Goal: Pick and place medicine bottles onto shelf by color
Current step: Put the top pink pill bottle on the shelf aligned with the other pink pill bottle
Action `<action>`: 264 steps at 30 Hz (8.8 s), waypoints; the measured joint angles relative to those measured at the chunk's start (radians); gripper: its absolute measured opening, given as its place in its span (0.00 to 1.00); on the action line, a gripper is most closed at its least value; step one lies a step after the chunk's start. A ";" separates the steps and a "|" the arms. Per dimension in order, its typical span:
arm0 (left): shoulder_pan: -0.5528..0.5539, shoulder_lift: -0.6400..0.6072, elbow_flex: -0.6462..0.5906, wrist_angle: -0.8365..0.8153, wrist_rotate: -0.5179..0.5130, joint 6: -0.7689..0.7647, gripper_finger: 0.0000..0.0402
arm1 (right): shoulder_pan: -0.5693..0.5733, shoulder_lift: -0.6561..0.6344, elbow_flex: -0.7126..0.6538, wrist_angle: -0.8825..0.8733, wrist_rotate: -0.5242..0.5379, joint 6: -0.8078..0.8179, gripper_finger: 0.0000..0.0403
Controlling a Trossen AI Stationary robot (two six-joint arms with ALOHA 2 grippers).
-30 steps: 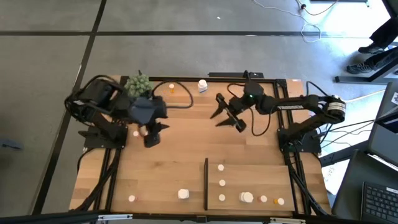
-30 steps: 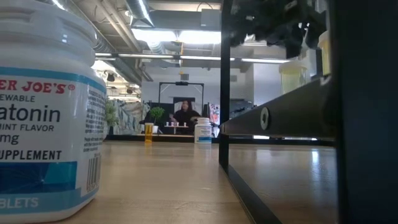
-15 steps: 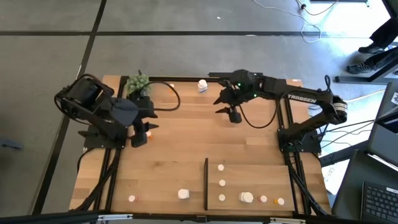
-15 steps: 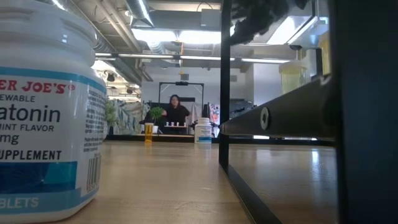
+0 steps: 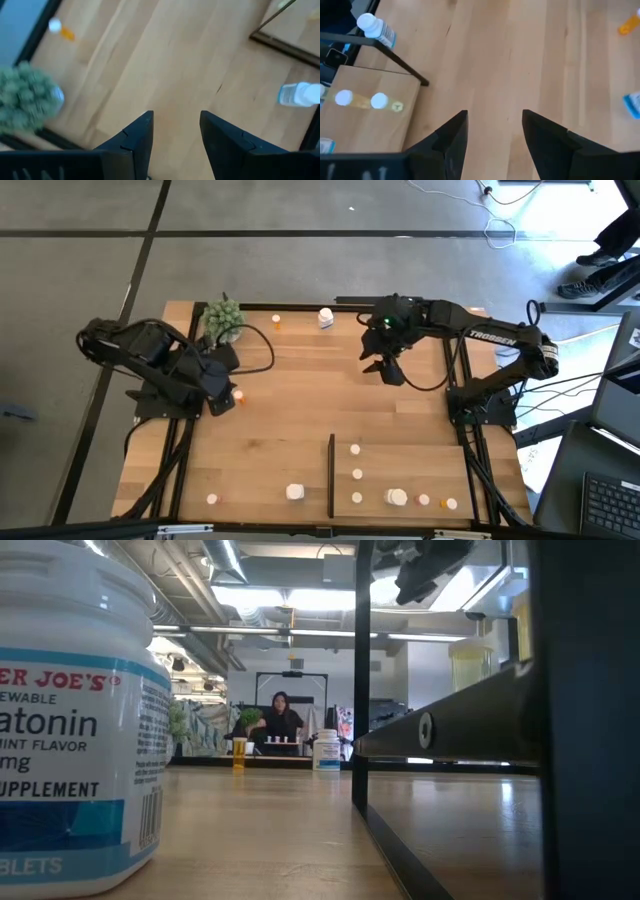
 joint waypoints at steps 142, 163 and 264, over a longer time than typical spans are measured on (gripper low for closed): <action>0.537 -0.027 -0.409 0.118 0.311 0.002 0.23 | 0.031 0.001 0.000 0.145 -0.086 0.033 0.47; 0.538 0.270 0.070 0.318 0.337 0.470 0.23 | 0.031 0.001 0.000 0.198 -0.086 0.007 0.47; 0.511 0.509 0.386 0.332 0.288 0.725 0.38 | 0.021 0.175 0.000 0.583 -0.061 0.290 0.26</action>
